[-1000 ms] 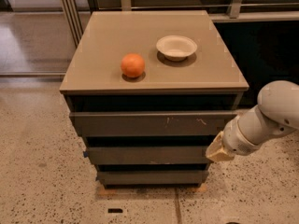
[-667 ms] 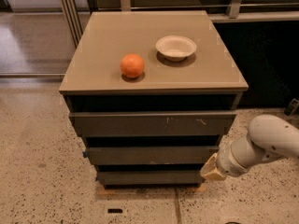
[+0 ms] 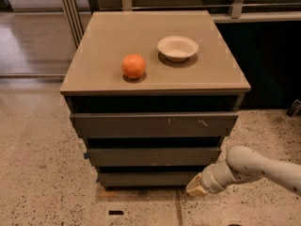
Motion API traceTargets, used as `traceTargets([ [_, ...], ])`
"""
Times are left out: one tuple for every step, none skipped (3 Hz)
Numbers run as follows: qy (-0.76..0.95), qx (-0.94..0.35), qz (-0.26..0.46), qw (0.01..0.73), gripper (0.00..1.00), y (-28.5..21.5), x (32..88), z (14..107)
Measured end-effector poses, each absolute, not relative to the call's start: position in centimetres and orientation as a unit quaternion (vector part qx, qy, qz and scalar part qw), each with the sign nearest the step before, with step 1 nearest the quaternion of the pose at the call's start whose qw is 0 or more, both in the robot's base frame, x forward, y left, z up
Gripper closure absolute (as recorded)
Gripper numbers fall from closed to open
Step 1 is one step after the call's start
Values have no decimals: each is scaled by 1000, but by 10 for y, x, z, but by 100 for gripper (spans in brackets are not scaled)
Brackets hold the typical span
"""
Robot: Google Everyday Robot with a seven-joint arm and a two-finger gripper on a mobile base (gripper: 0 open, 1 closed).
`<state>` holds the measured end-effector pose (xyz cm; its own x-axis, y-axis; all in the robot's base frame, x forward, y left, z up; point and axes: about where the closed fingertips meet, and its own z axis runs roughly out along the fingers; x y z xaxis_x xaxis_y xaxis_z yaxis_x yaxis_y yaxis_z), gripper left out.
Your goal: Open bottom drawer
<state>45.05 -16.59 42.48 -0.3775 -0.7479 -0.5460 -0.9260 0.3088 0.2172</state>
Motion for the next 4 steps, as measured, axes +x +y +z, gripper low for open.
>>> traceTargets([
  [789,-516,288,168,100,-157,446,372],
  [789,-512,296,164,100,-154,441,363],
  [789,-512,296,164,86,-154,441,363],
  [786,-531,255,190,55,-155,449,340],
])
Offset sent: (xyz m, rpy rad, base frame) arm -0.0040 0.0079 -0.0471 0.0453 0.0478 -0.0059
